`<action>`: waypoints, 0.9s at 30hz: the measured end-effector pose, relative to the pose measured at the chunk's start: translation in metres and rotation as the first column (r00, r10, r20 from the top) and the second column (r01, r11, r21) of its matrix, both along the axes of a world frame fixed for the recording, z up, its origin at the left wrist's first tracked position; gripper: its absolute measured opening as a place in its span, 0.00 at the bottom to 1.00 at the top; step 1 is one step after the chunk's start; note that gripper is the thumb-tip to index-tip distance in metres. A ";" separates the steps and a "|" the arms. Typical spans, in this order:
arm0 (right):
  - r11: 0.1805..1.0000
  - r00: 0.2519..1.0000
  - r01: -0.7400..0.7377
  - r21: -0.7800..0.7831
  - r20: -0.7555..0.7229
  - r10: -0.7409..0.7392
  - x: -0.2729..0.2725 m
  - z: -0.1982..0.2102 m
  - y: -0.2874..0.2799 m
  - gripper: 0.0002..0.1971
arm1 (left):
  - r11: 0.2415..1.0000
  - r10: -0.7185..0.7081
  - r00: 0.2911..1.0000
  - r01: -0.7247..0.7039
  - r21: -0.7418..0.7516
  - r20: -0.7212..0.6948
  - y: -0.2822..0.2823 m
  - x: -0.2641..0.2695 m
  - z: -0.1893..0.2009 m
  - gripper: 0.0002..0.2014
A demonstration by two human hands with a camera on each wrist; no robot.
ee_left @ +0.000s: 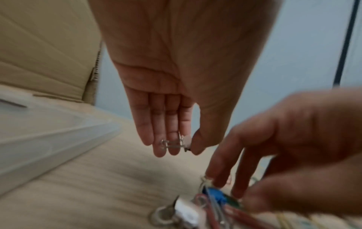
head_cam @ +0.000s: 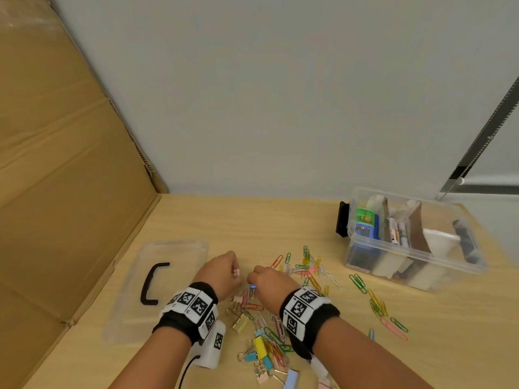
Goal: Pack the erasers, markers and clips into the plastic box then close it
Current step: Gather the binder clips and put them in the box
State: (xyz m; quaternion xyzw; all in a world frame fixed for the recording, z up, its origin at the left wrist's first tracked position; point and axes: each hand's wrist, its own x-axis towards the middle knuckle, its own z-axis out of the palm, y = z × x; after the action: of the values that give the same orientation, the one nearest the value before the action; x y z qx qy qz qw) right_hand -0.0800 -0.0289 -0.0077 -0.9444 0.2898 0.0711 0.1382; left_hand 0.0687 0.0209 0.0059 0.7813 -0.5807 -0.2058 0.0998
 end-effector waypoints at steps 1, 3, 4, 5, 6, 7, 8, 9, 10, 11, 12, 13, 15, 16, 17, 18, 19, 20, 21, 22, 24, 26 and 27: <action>1.000 1.000 0.003 -0.002 -0.014 -0.003 0.002 -0.003 -0.001 0.15 | 1.000 0.010 0.998 -0.010 -0.006 -0.054 0.005 0.001 0.001 0.07; 1.000 1.000 0.022 0.012 -0.003 -0.022 0.004 -0.007 -0.003 0.14 | 1.000 0.005 0.989 -0.006 -0.009 -0.147 0.015 0.002 0.002 0.08; 0.999 0.999 0.030 0.020 0.009 -0.031 0.004 -0.009 -0.004 0.13 | 1.000 0.000 0.985 -0.002 -0.012 -0.172 0.019 0.001 0.002 0.08; 0.999 0.999 0.041 0.025 0.019 -0.042 0.004 -0.010 -0.005 0.13 | 1.000 -0.006 0.983 0.003 -0.016 -0.183 0.023 0.001 0.001 0.06; 0.998 0.998 0.053 0.030 0.027 -0.053 0.004 -0.011 -0.006 0.12 | 1.000 -0.013 0.984 0.011 -0.012 -0.177 0.025 0.000 -0.001 0.04; 0.998 0.997 0.062 0.034 0.036 -0.063 0.003 -0.011 -0.006 0.12 | 1.000 -0.023 0.987 0.023 -0.004 -0.160 0.027 -0.001 -0.003 0.04; 0.997 0.997 0.068 0.033 0.038 -0.069 0.003 -0.011 -0.006 0.11 | 0.999 -0.029 0.990 0.031 0.015 -0.135 0.028 -0.001 -0.005 0.06; 0.997 0.997 0.072 0.028 0.034 -0.073 0.003 -0.010 -0.005 0.11 | 0.999 -0.028 0.993 0.032 0.038 -0.114 0.029 -0.002 -0.009 0.08; 0.997 0.997 0.075 0.023 0.027 -0.076 0.003 -0.010 -0.005 0.10 | 0.998 -0.016 0.994 0.023 0.064 -0.104 0.030 -0.002 -0.012 0.09; 0.996 0.996 0.080 0.023 0.022 -0.081 0.002 -0.009 -0.004 0.10 | 0.997 0.000 0.995 0.008 0.083 -0.096 0.031 -0.003 -0.015 0.09; 0.995 0.996 0.090 0.029 0.024 -0.091 0.001 -0.009 -0.004 0.11 | 0.995 0.014 0.996 -0.006 0.097 -0.085 0.031 -0.003 -0.017 0.09; 0.993 0.993 0.107 0.042 0.034 -0.109 0.000 -0.008 -0.003 0.12 | 0.995 0.022 0.997 -0.015 0.103 -0.068 0.032 -0.005 -0.019 0.09; 0.988 0.988 0.135 0.076 0.067 -0.140 -0.004 -0.008 -0.002 0.15 | 0.995 0.023 0.999 -0.019 0.103 -0.030 0.033 -0.007 -0.019 0.10; 0.987 0.986 0.138 0.087 0.084 -0.145 -0.006 -0.008 -0.001 0.15 | 0.994 0.020 1.000 -0.019 0.104 -0.014 0.033 -0.009 -0.019 0.11; 0.986 0.985 0.135 0.093 0.099 -0.144 -0.008 -0.008 0.001 0.15 | 0.994 0.014 1.000 -0.014 0.108 0.002 0.033 -0.010 -0.019 0.13; 0.987 0.984 0.128 0.098 0.109 -0.138 -0.009 -0.008 0.003 0.15 | 0.993 0.006 1.000 -0.008 0.120 0.017 0.033 -0.011 -0.020 0.13; 0.987 0.985 0.121 0.104 0.114 -0.132 -0.009 -0.008 0.004 0.15 | 0.991 0.000 1.000 -0.004 0.131 0.030 0.033 -0.012 -0.020 0.13; 0.987 0.985 0.116 0.111 0.116 -0.128 -0.009 -0.007 0.006 0.15 | 0.991 -0.005 0.999 -0.001 0.135 0.044 0.033 -0.012 -0.022 0.12; 0.986 0.985 0.114 0.118 0.113 -0.127 -0.008 -0.007 0.007 0.15 | 0.991 -0.006 0.999 -0.002 0.131 0.053 0.032 -0.013 -0.023 0.12; 0.986 0.986 0.114 0.124 0.109 -0.128 -0.006 -0.007 0.008 0.15 | 0.993 -0.004 0.998 -0.004 0.122 0.060 0.032 -0.013 -0.024 0.13; 0.982 0.984 0.127 0.139 0.108 -0.142 -0.003 -0.008 0.009 0.15 | 0.994 -0.001 0.997 -0.007 0.110 0.075 0.033 -0.013 -0.025 0.17; 0.973 0.977 0.158 0.168 0.113 -0.178 -0.001 -0.008 0.008 0.16 | 0.995 -0.002 0.998 -0.005 0.102 0.067 0.033 -0.012 -0.025 0.16; 0.966 0.973 0.178 0.186 0.112 -0.200 -0.001 -0.008 0.007 0.16 | 0.996 0.003 0.998 -0.009 0.094 0.056 0.034 -0.011 -0.024 0.15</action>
State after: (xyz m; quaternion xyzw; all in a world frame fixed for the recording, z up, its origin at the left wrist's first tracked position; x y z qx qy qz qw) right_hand -0.0810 -0.0220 -0.0156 -0.8992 0.3617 0.0211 0.2452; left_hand 0.0580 0.0547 -0.0185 0.7923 -0.5706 -0.2108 0.0471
